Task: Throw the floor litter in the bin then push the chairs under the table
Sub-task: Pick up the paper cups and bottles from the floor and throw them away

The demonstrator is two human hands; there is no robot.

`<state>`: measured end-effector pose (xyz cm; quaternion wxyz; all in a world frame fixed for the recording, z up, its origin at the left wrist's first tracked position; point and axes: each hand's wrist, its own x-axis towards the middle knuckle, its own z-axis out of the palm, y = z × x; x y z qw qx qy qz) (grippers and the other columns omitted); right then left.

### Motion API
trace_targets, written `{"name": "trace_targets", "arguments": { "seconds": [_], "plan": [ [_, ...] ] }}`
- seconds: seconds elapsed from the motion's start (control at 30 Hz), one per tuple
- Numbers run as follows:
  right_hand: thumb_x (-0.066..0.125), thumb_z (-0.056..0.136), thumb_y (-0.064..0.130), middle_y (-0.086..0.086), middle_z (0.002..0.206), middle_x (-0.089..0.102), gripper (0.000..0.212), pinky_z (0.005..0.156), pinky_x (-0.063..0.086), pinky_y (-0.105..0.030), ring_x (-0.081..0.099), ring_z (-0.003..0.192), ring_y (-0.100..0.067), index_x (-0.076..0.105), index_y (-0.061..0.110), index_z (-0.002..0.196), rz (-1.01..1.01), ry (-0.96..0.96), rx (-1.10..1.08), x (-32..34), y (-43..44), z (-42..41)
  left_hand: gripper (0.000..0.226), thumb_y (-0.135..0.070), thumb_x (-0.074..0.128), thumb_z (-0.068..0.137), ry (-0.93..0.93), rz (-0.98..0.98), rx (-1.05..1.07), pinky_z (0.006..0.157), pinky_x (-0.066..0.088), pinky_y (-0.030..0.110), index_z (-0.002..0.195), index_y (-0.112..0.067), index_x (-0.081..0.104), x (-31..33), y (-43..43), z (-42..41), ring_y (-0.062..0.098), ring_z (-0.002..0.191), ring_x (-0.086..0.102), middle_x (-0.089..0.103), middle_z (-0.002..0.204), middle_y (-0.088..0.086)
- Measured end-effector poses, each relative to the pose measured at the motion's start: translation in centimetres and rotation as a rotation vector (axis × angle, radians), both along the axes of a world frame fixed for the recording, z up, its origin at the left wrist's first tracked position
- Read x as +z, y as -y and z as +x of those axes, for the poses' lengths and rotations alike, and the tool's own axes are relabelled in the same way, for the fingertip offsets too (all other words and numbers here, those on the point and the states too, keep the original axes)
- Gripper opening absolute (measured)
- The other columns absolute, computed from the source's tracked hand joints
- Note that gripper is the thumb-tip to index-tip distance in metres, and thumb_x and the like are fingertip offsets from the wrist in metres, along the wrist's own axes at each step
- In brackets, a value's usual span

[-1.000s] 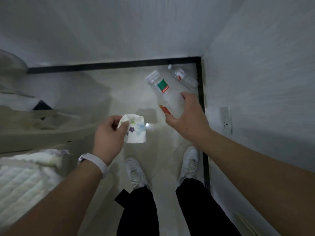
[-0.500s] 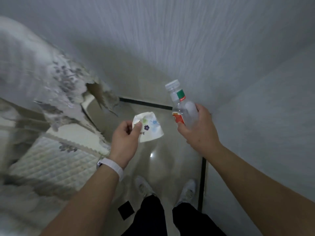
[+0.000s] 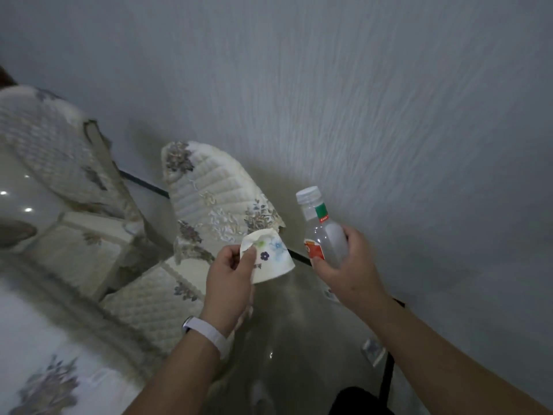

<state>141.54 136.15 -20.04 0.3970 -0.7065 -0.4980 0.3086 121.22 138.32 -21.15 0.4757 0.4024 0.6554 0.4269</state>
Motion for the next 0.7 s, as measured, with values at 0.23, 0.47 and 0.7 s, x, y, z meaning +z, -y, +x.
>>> {"name": "trace_targets", "arguments": {
  "seconds": [0.23, 0.47, 0.7],
  "plan": [
    [0.08, 0.075, 0.044, 0.01, 0.11, 0.056, 0.058, 0.072, 0.053, -0.026, 0.061, 0.091, -0.007, 0.044, 0.036, 0.12, -0.037, -0.157, 0.236, 1.7, -4.0, 0.5, 0.017, -0.028, 0.063, 0.095, -0.043, 0.049, 0.197, 0.058, 0.046, 0.03, 0.087, -0.014, 0.067, 3.4, -0.5, -0.2, 0.012, 0.063, 0.059, 0.067, 0.073, 0.001],
    [0.079, 0.078, 0.031, 0.015, 0.103, 0.054, 0.054, 0.055, 0.043, -0.007, 0.058, 0.084, -0.002, 0.041, 0.037, 0.116, -0.049, -0.18, 0.511, 3.6, -8.0, 2.7, 0.015, -0.027, 0.061, 0.096, -0.074, 0.058, 0.447, 0.067, 0.052, 0.037, 0.09, -0.016, 0.069, 5.8, 1.0, 2.8, 0.016, 0.07, 0.065, 0.072, 0.079, 0.002],
    [0.079, 0.071, 0.037, 0.014, 0.109, 0.053, 0.06, 0.073, 0.048, -0.025, 0.057, 0.093, -0.005, 0.04, 0.039, 0.117, -0.068, -0.209, 0.763, 5.1, -8.9, -0.9, 0.012, -0.023, 0.063, 0.095, -0.056, 0.084, 0.707, 0.068, 0.052, 0.034, 0.087, -0.016, 0.068, 7.9, 5.4, 2.5, 0.016, 0.074, 0.064, 0.072, 0.08, 0.003]
  ]
}}
